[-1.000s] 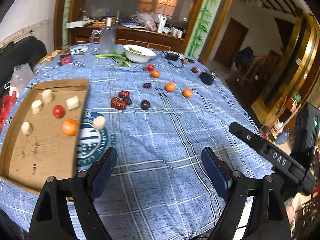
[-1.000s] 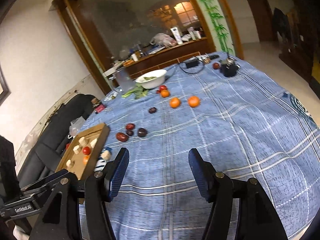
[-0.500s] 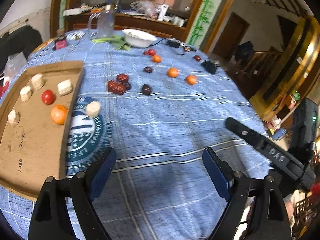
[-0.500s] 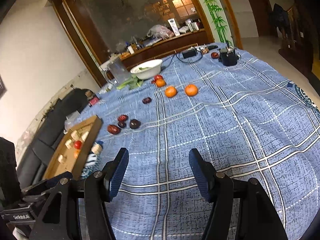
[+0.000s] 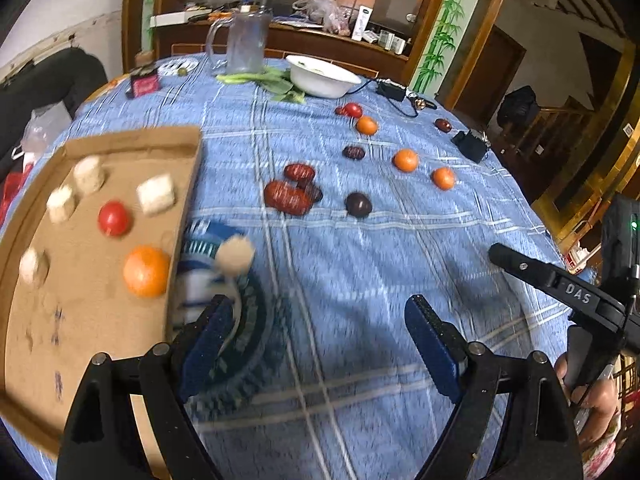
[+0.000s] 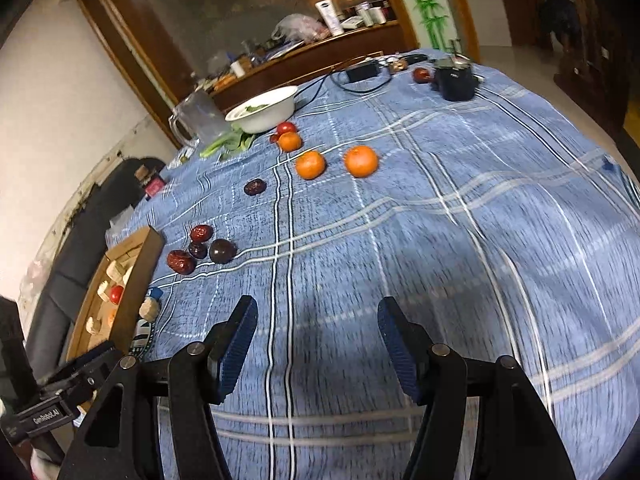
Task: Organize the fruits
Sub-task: 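Move both open tools back over the fruit on the table, then grasp a dark date with the left tool while the right tool grasps an orange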
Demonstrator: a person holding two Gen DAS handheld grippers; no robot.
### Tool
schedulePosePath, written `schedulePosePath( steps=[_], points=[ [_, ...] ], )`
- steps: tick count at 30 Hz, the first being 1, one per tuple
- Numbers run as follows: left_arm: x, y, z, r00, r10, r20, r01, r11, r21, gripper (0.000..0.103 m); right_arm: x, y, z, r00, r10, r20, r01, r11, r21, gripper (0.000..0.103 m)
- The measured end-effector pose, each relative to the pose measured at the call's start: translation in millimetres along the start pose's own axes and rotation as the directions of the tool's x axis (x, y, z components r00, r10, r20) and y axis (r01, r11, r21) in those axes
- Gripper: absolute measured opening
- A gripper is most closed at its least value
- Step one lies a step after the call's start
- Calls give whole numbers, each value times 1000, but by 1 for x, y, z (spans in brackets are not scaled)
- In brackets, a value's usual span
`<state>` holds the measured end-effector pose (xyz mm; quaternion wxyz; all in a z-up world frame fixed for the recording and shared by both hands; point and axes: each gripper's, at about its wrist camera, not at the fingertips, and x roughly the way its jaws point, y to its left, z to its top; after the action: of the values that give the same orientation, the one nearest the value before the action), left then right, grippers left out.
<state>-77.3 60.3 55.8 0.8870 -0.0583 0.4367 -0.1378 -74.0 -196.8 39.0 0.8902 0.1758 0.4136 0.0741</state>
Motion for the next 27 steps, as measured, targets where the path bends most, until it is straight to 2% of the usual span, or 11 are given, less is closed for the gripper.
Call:
schedulePosePath(
  steps=[3, 5, 7, 8, 9, 11, 13, 21, 26, 27],
  points=[
    [10, -8, 18, 999, -38, 10, 37, 999, 17, 87, 14, 3, 20, 1000, -12, -12, 11, 999, -44, 67],
    [19, -17, 30, 998, -64, 9, 64, 997, 32, 79, 23, 3, 35, 999, -37, 4, 37, 997, -72, 67],
    [32, -27, 40, 996, -91, -3, 91, 994, 62, 60, 36, -2, 54, 995, -97, 33, 100, 991, -91, 66],
    [40, -31, 45, 995, -97, -11, 98, 992, 76, 56, 44, -6, 64, 992, -119, 37, 122, 989, -87, 66],
    [49, -36, 49, 996, -91, -25, 92, 992, 83, 52, 51, -10, 70, 991, -129, 36, 132, 988, -78, 66],
    [69, -44, 56, 995, -91, -46, 95, 991, 91, 51, 67, -21, 85, 988, -153, 26, 154, 987, -55, 66],
    [84, -48, 60, 997, -59, -46, 64, 992, 109, 51, 80, -30, 96, 985, -171, 19, 171, 985, -30, 66],
    [120, -43, 64, 996, -34, -76, 43, 993, 112, 51, 110, -39, 109, 988, -152, -20, 151, 988, -13, 66],
    [124, -53, 62, 999, 25, -35, -18, 982, 186, 35, 114, -34, 109, 984, -176, -12, 175, 983, -54, 66],
    [123, -55, 59, 999, 41, -23, -35, 978, 207, 25, 115, -32, 108, 982, -188, -9, 187, 980, -66, 66]
  ],
)
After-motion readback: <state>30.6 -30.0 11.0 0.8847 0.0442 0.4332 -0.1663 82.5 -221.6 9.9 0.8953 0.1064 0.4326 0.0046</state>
